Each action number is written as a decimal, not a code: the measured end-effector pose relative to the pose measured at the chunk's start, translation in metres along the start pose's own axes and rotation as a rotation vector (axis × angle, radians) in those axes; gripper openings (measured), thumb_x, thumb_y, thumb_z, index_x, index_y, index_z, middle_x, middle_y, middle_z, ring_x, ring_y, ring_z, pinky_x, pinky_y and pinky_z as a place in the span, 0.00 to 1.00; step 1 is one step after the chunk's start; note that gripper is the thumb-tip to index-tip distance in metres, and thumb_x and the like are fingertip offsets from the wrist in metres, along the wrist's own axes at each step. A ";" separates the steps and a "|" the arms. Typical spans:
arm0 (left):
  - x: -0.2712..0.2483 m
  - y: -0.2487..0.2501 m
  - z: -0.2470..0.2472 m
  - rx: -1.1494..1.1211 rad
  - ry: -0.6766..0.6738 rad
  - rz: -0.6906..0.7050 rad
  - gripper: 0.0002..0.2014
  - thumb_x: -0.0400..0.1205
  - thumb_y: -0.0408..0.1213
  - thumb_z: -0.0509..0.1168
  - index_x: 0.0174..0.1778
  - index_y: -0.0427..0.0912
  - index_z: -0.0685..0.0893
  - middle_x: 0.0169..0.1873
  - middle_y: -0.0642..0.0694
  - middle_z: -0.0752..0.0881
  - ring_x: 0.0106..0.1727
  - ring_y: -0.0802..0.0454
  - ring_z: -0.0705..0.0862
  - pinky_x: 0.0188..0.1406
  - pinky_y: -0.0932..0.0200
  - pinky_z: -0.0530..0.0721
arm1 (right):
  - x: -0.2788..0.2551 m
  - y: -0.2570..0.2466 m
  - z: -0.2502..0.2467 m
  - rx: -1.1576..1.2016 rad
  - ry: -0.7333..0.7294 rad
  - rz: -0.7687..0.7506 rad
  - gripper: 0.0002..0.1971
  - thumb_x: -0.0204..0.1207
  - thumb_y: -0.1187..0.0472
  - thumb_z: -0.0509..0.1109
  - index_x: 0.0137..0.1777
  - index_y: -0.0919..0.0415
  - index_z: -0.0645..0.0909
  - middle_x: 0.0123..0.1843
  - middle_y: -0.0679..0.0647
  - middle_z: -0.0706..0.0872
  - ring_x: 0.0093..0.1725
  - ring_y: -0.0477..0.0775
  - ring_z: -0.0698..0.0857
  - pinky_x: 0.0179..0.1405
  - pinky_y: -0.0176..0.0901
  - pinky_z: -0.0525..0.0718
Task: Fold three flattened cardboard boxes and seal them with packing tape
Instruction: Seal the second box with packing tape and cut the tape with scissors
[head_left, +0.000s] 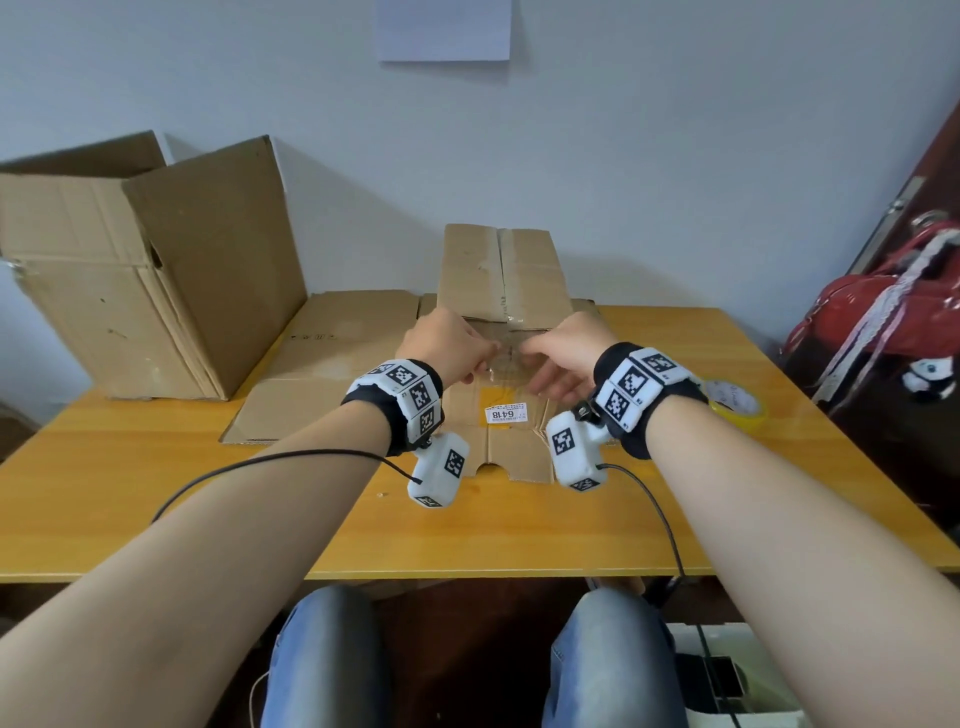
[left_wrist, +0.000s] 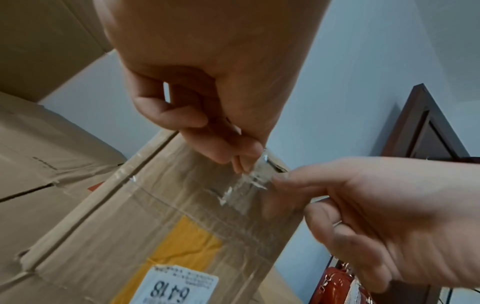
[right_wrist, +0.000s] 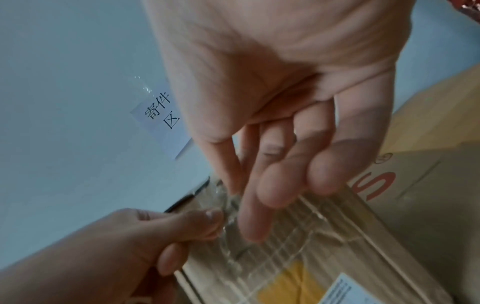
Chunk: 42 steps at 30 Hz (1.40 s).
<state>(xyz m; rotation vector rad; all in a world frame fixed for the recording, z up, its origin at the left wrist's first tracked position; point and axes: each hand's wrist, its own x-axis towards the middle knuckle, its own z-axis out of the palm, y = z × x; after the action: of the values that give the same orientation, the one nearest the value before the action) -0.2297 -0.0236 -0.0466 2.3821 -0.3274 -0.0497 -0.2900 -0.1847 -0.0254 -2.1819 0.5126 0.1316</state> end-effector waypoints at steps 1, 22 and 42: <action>0.000 0.000 0.000 -0.006 0.005 -0.003 0.17 0.77 0.53 0.71 0.29 0.45 0.91 0.26 0.50 0.90 0.36 0.52 0.92 0.43 0.55 0.90 | -0.001 0.001 -0.003 -0.060 -0.011 0.017 0.14 0.81 0.53 0.72 0.50 0.67 0.84 0.29 0.58 0.91 0.18 0.51 0.82 0.21 0.38 0.81; 0.004 -0.016 0.005 -0.133 -0.023 -0.051 0.12 0.76 0.53 0.74 0.34 0.49 0.92 0.26 0.52 0.90 0.29 0.58 0.87 0.45 0.56 0.90 | 0.040 0.008 0.010 -0.295 0.264 -0.632 0.20 0.76 0.47 0.78 0.68 0.43 0.86 0.72 0.36 0.83 0.72 0.51 0.71 0.64 0.39 0.65; 0.002 -0.025 -0.008 -0.146 0.491 0.457 0.05 0.79 0.43 0.73 0.49 0.52 0.88 0.38 0.57 0.81 0.44 0.57 0.77 0.46 0.67 0.73 | 0.046 0.005 0.031 -0.633 0.395 -0.595 0.33 0.60 0.33 0.81 0.63 0.43 0.78 0.64 0.37 0.81 0.63 0.53 0.71 0.52 0.59 0.81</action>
<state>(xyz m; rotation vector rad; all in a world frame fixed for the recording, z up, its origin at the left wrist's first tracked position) -0.2210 -0.0012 -0.0568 2.0384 -0.5933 0.6848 -0.2476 -0.1771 -0.0607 -2.9041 -0.0044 -0.5371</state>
